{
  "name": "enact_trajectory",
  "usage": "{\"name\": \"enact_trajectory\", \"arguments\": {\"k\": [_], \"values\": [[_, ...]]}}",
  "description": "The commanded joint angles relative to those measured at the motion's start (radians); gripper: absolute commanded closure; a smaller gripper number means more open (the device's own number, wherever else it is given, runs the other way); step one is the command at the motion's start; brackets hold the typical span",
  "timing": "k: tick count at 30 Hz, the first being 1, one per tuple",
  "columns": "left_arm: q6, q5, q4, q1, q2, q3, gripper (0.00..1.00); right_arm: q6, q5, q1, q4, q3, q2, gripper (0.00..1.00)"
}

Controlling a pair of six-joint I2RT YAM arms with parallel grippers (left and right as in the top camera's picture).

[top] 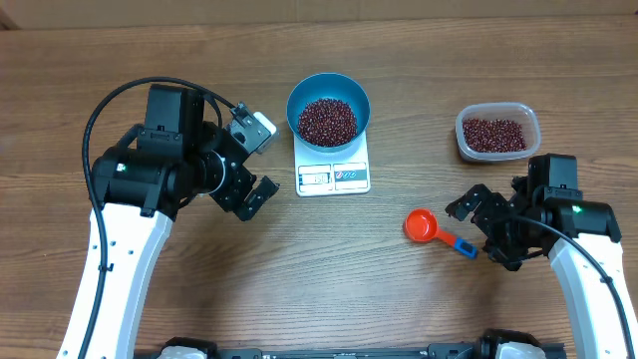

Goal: Scoop item into bowl and weigh 150g on scale
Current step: 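Open the right gripper to release the scoop and lift away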

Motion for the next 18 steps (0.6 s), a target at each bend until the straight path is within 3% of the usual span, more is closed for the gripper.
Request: {"name": "enact_trajectory", "arguments": {"k": [1, 11, 18], "values": [[0.023, 0.014, 0.0, -0.001, 0.007, 0.016, 0.0, -0.021, 0.006, 0.004, 0.002, 0.02, -0.008, 0.0], [0.023, 0.014, 0.0, -0.001, 0.007, 0.016, 0.0, -0.112, 0.024, 0.019, 0.047, 0.02, -0.064, 0.0], [0.023, 0.014, 0.0, -0.001, 0.007, 0.016, 0.0, -0.139, 0.06, 0.019, 0.033, 0.02, -0.261, 0.0]]}}
